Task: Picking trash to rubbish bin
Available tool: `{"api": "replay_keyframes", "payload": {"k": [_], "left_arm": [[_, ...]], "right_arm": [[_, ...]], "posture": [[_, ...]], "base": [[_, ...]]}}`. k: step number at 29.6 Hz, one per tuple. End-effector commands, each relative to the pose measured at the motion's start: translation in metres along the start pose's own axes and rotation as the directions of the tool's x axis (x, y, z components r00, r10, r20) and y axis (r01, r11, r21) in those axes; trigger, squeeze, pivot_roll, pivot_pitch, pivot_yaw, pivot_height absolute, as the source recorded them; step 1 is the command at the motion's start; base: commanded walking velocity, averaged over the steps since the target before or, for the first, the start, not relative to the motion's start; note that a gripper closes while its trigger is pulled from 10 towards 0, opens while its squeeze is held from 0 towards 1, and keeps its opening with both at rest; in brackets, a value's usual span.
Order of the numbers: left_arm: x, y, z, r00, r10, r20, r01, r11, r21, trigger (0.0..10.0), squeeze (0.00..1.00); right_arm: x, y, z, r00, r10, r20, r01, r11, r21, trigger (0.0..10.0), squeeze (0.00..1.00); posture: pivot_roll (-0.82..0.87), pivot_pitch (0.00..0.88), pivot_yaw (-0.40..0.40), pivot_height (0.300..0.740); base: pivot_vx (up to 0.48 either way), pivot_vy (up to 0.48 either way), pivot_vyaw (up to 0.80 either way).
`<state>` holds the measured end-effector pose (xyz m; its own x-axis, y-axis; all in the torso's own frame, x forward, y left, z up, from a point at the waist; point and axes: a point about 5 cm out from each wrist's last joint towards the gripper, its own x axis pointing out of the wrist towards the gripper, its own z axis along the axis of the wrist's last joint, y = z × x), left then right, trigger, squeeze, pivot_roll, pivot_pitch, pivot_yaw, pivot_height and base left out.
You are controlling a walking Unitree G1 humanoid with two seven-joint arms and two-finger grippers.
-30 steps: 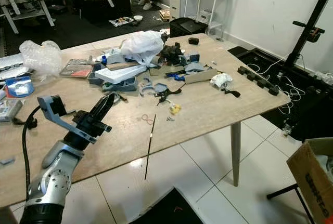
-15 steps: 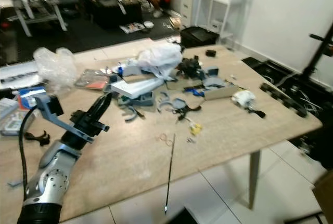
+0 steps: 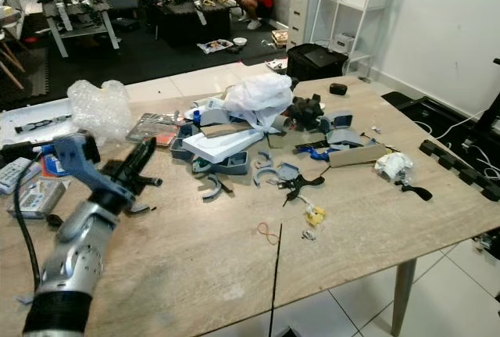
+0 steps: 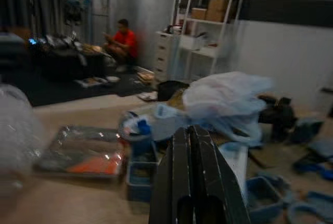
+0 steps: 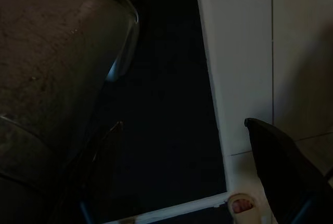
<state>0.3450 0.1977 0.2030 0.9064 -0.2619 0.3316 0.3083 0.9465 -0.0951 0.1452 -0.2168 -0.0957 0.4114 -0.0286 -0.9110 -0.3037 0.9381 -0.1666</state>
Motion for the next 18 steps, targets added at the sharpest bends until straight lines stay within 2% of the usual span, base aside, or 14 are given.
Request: {"api": "replay_keyframes", "payload": {"k": [1,3,6,9,18], "left_arm": [[0.003,-0.002,-0.005,0.999,0.006,-0.048,-0.003,0.998,0.069,10.0,0.98],[0.004,-0.003,-0.005,0.998,0.012,-0.055,-0.007,0.996,0.092,10.0,1.0],[0.007,-0.001,-0.008,0.993,0.06,-0.101,-0.038,0.978,0.207,10.0,1.0],[0.007,0.007,-0.01,0.985,0.128,-0.12,-0.096,0.965,0.243,10.0,1.0],[0.01,0.024,-0.007,0.958,0.246,-0.146,-0.186,0.924,0.334,10.0,1.0]], "right_arm": [[-0.001,0.005,-0.011,1.0,0.012,-0.029,-0.012,1.0,0.004,10.0,0.0],[-0.001,0.006,-0.012,0.999,0.013,-0.031,-0.013,1.0,0.006,10.0,0.0],[-0.001,0.01,-0.018,0.999,0.021,-0.042,-0.02,1.0,0.01,10.0,0.0],[-0.002,0.012,-0.023,0.998,0.024,-0.054,-0.023,1.0,0.01,10.0,0.0],[-0.004,0.013,-0.031,0.997,0.025,-0.068,-0.024,1.0,0.011,10.0,0.0]], "posture": [[-0.09,0.148,0.045,0.74],[-0.09,0.149,0.046,0.74],[-0.1,0.165,0.051,0.74],[-0.1,0.174,0.052,0.74],[-0.1,0.2,0.059,0.74]], "base": [[0.0,0.0,0.0],[0.0,0.0,0.0],[0.0,0.0,0.0],[0.0,0.0,0.0],[0.0,0.0,0.0]]}}
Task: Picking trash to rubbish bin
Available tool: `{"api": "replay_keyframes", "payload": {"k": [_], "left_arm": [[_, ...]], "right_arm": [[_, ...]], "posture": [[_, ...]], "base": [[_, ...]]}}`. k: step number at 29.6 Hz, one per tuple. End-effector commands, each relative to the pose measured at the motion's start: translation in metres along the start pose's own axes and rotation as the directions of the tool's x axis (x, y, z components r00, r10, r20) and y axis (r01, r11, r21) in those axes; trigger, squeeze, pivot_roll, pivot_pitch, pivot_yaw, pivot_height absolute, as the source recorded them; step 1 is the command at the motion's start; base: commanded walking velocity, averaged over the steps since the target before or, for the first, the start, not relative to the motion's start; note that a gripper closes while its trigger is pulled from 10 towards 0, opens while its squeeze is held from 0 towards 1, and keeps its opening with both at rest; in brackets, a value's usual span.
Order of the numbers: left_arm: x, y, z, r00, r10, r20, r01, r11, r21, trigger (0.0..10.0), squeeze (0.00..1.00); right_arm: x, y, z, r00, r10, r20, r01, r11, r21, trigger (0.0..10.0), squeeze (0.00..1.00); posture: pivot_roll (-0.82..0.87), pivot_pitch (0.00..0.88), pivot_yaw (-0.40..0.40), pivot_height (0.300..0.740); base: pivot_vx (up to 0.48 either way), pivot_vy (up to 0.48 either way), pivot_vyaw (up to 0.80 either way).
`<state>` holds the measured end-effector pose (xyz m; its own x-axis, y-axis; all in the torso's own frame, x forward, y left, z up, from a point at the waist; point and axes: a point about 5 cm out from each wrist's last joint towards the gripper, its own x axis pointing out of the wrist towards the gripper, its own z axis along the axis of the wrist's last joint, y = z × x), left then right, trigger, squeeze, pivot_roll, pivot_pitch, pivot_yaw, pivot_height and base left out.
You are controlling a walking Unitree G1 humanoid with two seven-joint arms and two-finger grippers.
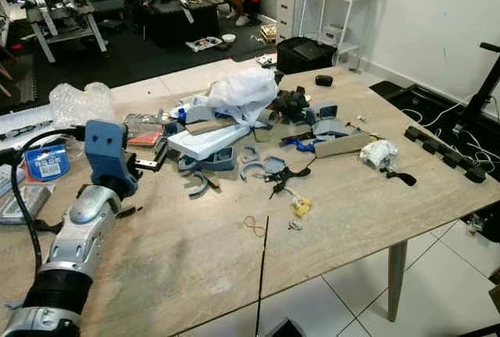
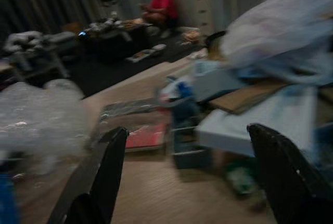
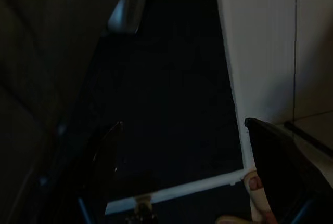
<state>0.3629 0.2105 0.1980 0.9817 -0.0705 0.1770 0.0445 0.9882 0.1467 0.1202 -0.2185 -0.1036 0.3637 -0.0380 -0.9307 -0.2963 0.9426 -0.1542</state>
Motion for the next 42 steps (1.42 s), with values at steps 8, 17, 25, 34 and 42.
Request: {"api": "replay_keyframes", "payload": {"k": [8,17,25,34,42], "left_arm": [[0.012,0.007,-0.01,0.985,0.023,-0.172,0.01,0.982,0.19,10.0,0.0],[0.005,0.02,-0.035,0.921,0.084,-0.381,-0.024,0.987,0.159,10.0,0.0],[-0.021,0.066,-0.026,0.874,0.225,-0.431,-0.152,0.968,0.198,10.0,0.0],[-0.061,0.064,-0.022,0.842,0.149,-0.518,-0.131,0.989,0.071,10.0,0.0],[-0.073,0.048,-0.03,0.825,0.1,-0.556,-0.134,0.991,-0.02,10.0,0.0]], "right_arm": [[-0.001,0.007,-0.009,1.0,0.02,-0.019,-0.021,1.0,-0.005,10.0,0.0],[-0.001,0.007,-0.014,1.0,0.015,-0.027,-0.015,1.0,-0.002,10.0,0.0],[-0.002,0.004,-0.016,0.999,0.01,-0.033,-0.01,1.0,-0.01,10.0,0.0],[-0.001,-0.001,-0.008,1.0,-0.004,-0.019,0.003,1.0,-0.017,10.0,0.0],[0.0,0.001,-0.003,1.0,0.002,-0.012,-0.002,1.0,-0.026,10.0,0.0]], "posture": [[-0.11,0.227,0.069,0.74],[-0.12,0.239,0.074,0.74],[-0.1,0.241,0.083,0.74],[-0.06,0.235,0.101,0.74],[-0.06,0.218,0.112,0.74]], "base": [[0.0,0.0,0.0],[0.0,0.0,0.0],[0.0,0.0,0.0],[0.0,0.0,0.0],[0.0,0.0,0.0]]}}
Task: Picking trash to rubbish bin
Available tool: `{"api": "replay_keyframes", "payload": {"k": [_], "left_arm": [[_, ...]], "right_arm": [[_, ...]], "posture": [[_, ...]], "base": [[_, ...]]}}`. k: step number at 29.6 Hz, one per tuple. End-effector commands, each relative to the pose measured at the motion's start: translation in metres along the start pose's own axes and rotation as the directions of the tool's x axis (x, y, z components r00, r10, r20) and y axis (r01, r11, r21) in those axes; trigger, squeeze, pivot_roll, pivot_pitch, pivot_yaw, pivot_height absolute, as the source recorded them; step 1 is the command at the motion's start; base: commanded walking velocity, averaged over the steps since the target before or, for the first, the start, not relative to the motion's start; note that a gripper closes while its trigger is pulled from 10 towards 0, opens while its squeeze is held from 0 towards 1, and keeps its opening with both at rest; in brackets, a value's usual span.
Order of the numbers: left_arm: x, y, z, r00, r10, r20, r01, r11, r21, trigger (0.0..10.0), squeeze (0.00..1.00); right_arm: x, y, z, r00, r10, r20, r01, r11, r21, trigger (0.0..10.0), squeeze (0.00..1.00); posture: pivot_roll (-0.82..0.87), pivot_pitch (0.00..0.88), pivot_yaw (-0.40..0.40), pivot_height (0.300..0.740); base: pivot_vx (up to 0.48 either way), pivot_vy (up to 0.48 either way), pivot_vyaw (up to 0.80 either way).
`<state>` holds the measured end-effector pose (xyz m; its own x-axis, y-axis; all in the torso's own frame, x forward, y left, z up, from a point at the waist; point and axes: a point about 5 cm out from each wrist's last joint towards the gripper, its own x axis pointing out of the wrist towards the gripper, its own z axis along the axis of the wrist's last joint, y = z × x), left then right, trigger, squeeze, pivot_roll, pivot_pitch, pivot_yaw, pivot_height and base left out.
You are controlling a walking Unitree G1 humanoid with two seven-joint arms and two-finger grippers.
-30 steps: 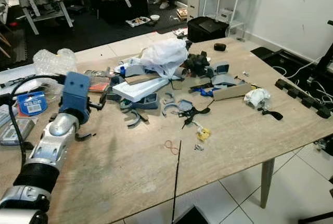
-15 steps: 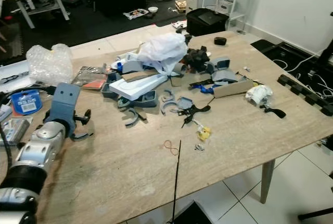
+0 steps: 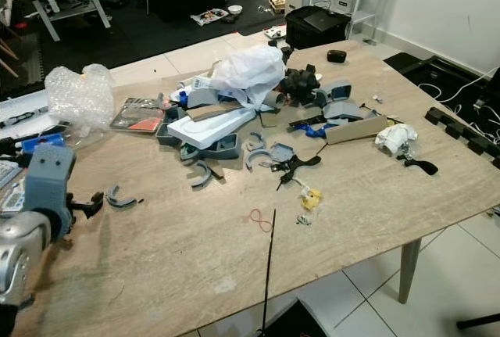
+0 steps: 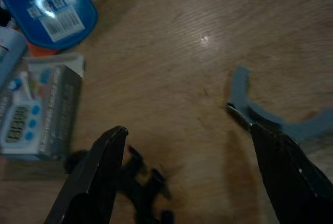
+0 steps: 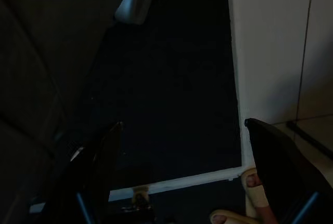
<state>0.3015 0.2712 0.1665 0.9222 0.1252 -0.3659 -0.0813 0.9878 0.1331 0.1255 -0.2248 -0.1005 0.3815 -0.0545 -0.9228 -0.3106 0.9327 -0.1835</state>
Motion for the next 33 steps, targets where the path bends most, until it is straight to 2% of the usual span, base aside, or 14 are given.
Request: {"api": "replay_keyframes", "payload": {"k": [1,2,5,8,11,16,18,21,24,27,28,29,30,33], "left_arm": [[-0.001,-0.004,-0.004,1.0,-0.01,-0.014,0.01,0.999,-0.03,10.0,0.0],[-0.001,-0.004,-0.004,1.0,-0.01,-0.014,0.01,0.999,-0.03,10.0,0.0],[0.002,-0.018,-0.001,1.0,-0.028,-0.007,0.028,0.997,-0.076,10.0,0.0],[0.003,-0.021,-0.001,1.0,-0.029,-0.009,0.029,0.996,-0.081,10.0,0.0],[0.006,-0.034,0.0,0.999,-0.048,0.0,0.047,0.992,-0.119,10.0,0.0],[0.011,-0.042,-0.001,0.999,-0.053,0.0,0.053,0.99,-0.13,10.0,0.0],[0.017,-0.044,-0.011,0.999,-0.023,-0.033,0.02,0.997,-0.068,10.0,0.0],[0.022,-0.047,-0.023,0.998,-0.012,-0.063,0.007,0.996,-0.086,10.0,0.0],[0.023,-0.048,-0.028,0.997,0.004,-0.073,-0.013,0.993,-0.119,10.0,0.0],[0.028,-0.048,-0.029,0.996,0.057,-0.07,-0.07,0.976,-0.207,10.0,0.0],[0.028,-0.048,-0.029,0.996,0.057,-0.07,-0.07,0.976,-0.207,10.0,0.0],[0.029,-0.047,-0.028,0.995,0.069,-0.066,-0.083,0.966,-0.246,10.0,0.0],[0.032,-0.048,-0.021,0.997,0.068,-0.041,-0.078,0.943,-0.324,10.0,0.0],[0.033,-0.052,-0.015,0.999,0.042,-0.014,-0.044,0.928,-0.37,10.0,0.0]], "right_arm": [[0.0,0.009,-0.006,0.999,0.025,-0.025,-0.025,1.0,0.0,10.0,0.0],[0.0,0.009,-0.006,0.999,0.025,-0.025,-0.025,1.0,0.0,10.0,0.0],[0.001,0.011,-0.003,1.0,0.024,-0.018,-0.024,1.0,0.005,10.0,0.0],[0.001,0.011,-0.003,1.0,0.023,-0.017,-0.023,1.0,0.006,10.0,0.0],[0.001,0.012,-0.004,1.0,0.021,-0.02,-0.021,1.0,0.009,10.0,0.0],[0.001,0.013,-0.004,1.0,0.019,-0.02,-0.019,1.0,0.017,10.0,0.0],[0.001,0.014,-0.005,1.0,0.019,-0.019,-0.019,1.0,0.023,10.0,0.0],[0.001,0.015,-0.005,1.0,0.019,-0.019,-0.019,0.999,0.028,10.0,0.0],[0.001,0.016,-0.006,1.0,0.02,-0.019,-0.019,0.999,0.03,10.0,0.0],[0.001,0.017,-0.007,1.0,0.018,-0.021,-0.017,0.999,0.035,10.0,0.0],[0.001,0.017,-0.007,1.0,0.018,-0.021,-0.017,0.999,0.035,10.0,0.0],[0.001,0.017,-0.007,1.0,0.017,-0.021,-0.016,0.999,0.036,10.0,0.0],[0.001,0.017,-0.007,1.0,0.017,-0.021,-0.016,0.999,0.036,10.0,0.0],[0.001,0.017,-0.007,1.0,0.016,-0.022,-0.015,0.999,0.037,10.0,0.0]], "posture": [[-0.06,0.218,0.112,0.74],[-0.06,0.218,0.112,0.74],[-0.06,0.212,0.118,0.74],[-0.06,0.208,0.12,0.74],[-0.07,0.204,0.126,0.74],[-0.07,0.202,0.131,0.74],[-0.07,0.198,0.134,0.74],[-0.07,0.197,0.133,0.74],[-0.08,0.197,0.137,0.74],[-0.08,0.196,0.137,0.74],[-0.08,0.196,0.137,0.74],[-0.08,0.194,0.137,0.74],[-0.08,0.193,0.137,0.74],[-0.08,0.191,0.138,0.74]], "base": [[0.0,0.0,0.0],[0.0,0.0,0.0],[0.0,0.0,0.0],[0.0,0.0,0.0],[0.0,0.0,0.0],[0.0,0.0,0.0],[0.0,0.0,0.0],[0.0,0.0,0.0],[0.0,0.0,0.0],[0.0,0.0,0.0],[0.0,0.0,0.0],[0.0,0.0,0.0],[0.0,0.0,0.0],[0.0,0.0,0.0]]}}
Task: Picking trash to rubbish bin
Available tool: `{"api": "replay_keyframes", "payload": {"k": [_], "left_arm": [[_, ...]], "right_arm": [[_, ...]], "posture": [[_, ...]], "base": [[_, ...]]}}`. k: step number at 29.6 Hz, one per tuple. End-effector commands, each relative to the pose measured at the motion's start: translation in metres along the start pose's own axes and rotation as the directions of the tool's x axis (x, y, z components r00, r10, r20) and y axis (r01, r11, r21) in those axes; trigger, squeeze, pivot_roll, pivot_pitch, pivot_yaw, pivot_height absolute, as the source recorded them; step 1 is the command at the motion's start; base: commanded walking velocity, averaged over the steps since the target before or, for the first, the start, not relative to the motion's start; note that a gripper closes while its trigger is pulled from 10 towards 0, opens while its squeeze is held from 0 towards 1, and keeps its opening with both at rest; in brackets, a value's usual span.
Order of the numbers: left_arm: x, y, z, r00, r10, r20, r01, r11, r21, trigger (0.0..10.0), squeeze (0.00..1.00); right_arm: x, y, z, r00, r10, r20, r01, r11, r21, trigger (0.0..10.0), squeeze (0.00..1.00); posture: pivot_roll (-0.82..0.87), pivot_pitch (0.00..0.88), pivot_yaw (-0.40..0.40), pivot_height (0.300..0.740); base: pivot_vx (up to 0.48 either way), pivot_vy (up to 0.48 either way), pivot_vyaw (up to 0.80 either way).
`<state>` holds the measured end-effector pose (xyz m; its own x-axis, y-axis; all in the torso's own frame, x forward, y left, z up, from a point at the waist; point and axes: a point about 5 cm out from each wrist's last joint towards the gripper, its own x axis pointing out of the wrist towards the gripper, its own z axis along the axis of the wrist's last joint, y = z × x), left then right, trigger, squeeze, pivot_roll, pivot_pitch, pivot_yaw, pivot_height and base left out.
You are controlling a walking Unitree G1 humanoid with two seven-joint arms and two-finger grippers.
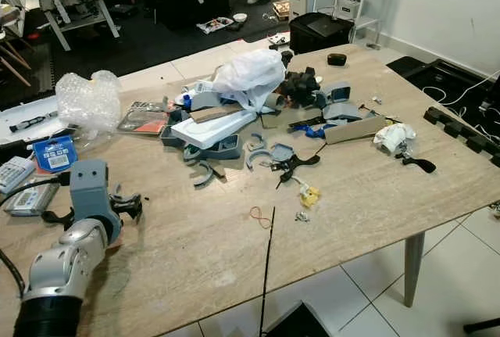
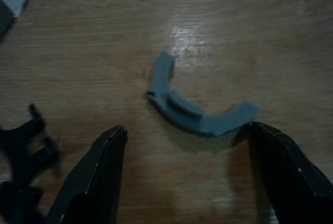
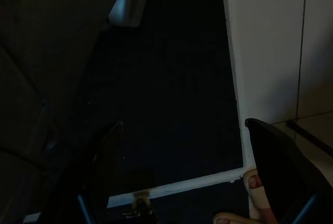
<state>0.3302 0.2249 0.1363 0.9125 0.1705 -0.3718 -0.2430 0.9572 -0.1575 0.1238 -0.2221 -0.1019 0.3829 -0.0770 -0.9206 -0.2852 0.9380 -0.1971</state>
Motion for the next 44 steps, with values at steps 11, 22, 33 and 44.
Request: {"api": "replay_keyframes", "payload": {"k": [11,22,33,44], "left_arm": [[0.003,-0.015,0.003,0.997,-0.07,0.008,0.071,0.983,-0.17,10.0,0.0],[0.007,0.017,0.001,0.987,0.155,0.047,-0.15,0.985,-0.086,10.0,0.0],[0.014,0.01,-0.013,0.987,0.158,0.005,-0.156,0.977,-0.145,10.0,0.0],[0.021,-0.016,-0.019,0.999,0.022,-0.029,-0.023,0.999,-0.031,9.5,0.0]], "right_arm": [[0.0,0.014,-0.007,0.999,0.037,-0.019,-0.037,0.999,0.018,10.0,0.0],[0.0,0.016,-0.01,0.999,0.043,-0.022,-0.043,0.999,0.021,10.0,0.0],[-0.001,0.016,-0.011,0.999,0.041,-0.022,-0.041,0.999,0.024,10.0,0.0],[-0.001,0.016,-0.012,0.999,0.04,-0.023,-0.04,0.999,0.026,10.0,0.0]], "posture": [[-0.08,0.196,0.141,0.74],[-0.09,0.209,0.138,0.74],[-0.1,0.221,0.14,0.74],[-0.11,0.221,0.143,0.74]], "base": [[0.0,0.0,0.0],[0.0,0.0,0.0],[0.0,0.0,0.0],[0.0,0.0,0.0]]}}
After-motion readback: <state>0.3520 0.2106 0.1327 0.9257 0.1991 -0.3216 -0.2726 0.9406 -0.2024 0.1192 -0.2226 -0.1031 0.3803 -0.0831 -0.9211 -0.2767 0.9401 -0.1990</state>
